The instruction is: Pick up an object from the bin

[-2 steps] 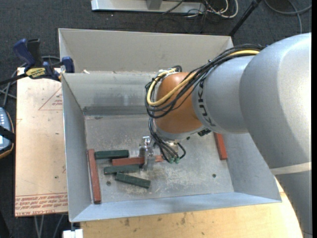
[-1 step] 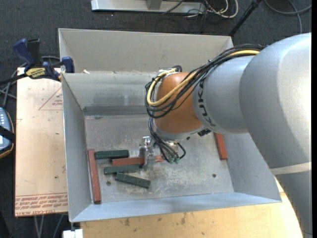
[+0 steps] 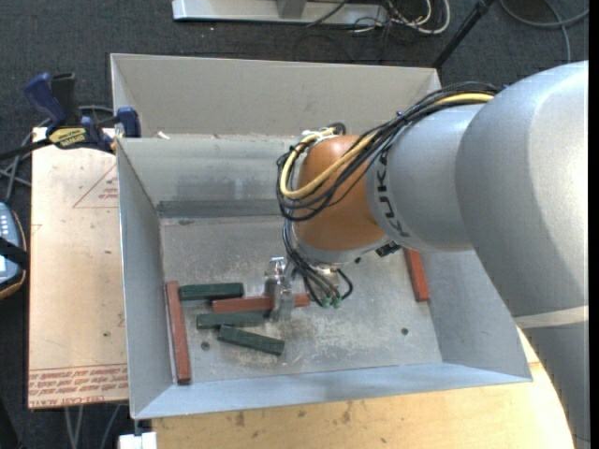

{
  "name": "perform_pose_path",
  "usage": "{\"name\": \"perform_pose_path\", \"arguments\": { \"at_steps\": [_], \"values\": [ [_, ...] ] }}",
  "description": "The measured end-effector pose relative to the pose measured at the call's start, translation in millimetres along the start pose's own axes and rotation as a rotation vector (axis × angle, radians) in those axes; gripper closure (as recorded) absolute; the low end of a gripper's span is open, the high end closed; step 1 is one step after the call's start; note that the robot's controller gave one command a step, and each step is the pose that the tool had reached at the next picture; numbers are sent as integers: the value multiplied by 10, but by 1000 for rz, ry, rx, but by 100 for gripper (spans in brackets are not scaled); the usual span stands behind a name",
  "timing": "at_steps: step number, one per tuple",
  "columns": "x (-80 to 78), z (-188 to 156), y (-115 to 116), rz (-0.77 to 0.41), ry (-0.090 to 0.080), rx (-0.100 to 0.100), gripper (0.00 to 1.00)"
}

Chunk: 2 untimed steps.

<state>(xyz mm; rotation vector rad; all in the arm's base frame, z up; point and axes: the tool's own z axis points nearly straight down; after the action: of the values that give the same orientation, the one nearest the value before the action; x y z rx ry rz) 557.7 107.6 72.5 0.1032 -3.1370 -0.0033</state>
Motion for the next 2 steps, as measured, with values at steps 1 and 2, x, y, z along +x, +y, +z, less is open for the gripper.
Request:
{"name": "perform_pose_path", "arguments": {
  "at_steps": [1, 2],
  "values": [
    [-34, -399, -219, 1, -8, 5, 100],
    [-101, -875, -92, -3, 1, 1, 100]
  ]
}}
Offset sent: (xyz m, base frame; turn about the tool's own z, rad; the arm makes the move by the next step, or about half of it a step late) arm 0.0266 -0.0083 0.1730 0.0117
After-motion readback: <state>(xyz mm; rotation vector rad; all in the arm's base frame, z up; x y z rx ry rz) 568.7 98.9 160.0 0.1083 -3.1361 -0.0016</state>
